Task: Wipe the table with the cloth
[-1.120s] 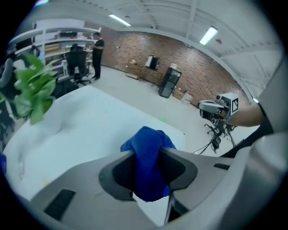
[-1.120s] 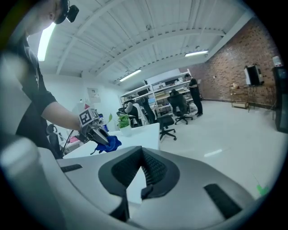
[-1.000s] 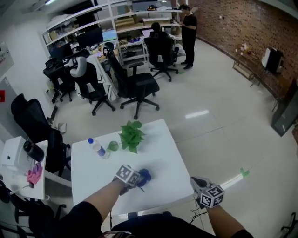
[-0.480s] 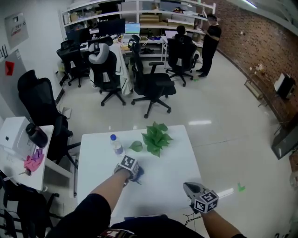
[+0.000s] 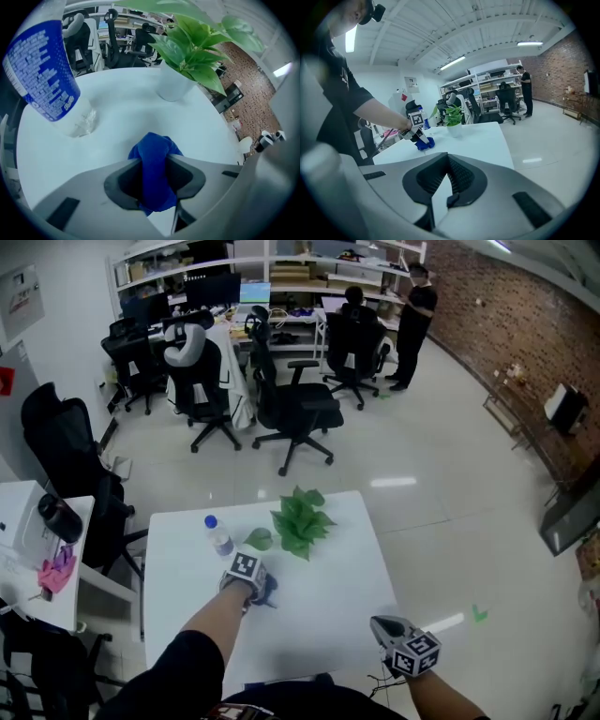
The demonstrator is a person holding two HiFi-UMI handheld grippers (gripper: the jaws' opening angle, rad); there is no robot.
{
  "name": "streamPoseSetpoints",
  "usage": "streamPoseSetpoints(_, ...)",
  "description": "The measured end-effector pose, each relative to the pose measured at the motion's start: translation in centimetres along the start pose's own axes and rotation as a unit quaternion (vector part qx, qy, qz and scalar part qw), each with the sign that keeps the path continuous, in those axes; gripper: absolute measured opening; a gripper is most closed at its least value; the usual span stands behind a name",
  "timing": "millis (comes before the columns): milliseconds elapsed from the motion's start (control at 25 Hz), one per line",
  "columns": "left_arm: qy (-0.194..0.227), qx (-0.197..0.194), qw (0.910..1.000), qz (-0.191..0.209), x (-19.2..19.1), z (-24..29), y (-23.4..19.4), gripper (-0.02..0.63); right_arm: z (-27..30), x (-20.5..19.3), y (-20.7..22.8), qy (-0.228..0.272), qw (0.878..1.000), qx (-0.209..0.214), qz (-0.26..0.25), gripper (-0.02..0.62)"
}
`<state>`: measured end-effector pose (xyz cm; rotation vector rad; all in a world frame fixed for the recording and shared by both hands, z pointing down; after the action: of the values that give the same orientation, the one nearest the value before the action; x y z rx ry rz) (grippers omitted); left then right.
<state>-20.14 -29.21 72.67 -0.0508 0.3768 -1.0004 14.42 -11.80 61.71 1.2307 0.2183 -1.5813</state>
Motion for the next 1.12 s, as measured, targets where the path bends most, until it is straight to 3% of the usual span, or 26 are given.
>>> streamPoseSetpoints(400, 0.058, 0.059, 0.9962, 0.026, 3.5, 0.3, -2.2, 0.124, -1.9, -0.8, 1.3, -0.010, 1.000, -0.024, 0.010, 0.012)
streamPoseSetpoints(640, 0.075, 0.025, 0.9965, 0.028, 1.3, -2.5, 0.3, 0.124, -1.1, 0.0, 0.5, 0.004, 1.000, -0.003, 0.006, 0.012)
streamPoseSetpoints(840, 0.050, 0.026, 0.9980, 0.029, -0.4, -1.2, 1.0, 0.124, 1.3, 0.6, -0.3, 0.000, 1.000, 0.020, -0.010, 0.012)
streamPoseSetpoints(1120, 0.067, 0.037, 0.9964, 0.037, 2.3, 0.5, -1.5, 0.124, 1.1, 0.9, -0.9, -0.013, 1.000, 0.004, -0.018, 0.012)
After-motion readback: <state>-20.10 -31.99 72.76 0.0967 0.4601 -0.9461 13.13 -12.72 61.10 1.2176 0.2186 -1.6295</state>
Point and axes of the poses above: the fingertips, and each gripper's own axes: z forward along the fingers, y to its right, x out of its top, the point moved 6 cm from there along -z, backward along the fingers, and after that the axes turned 12 degrees about z, right-handed, at the moved point
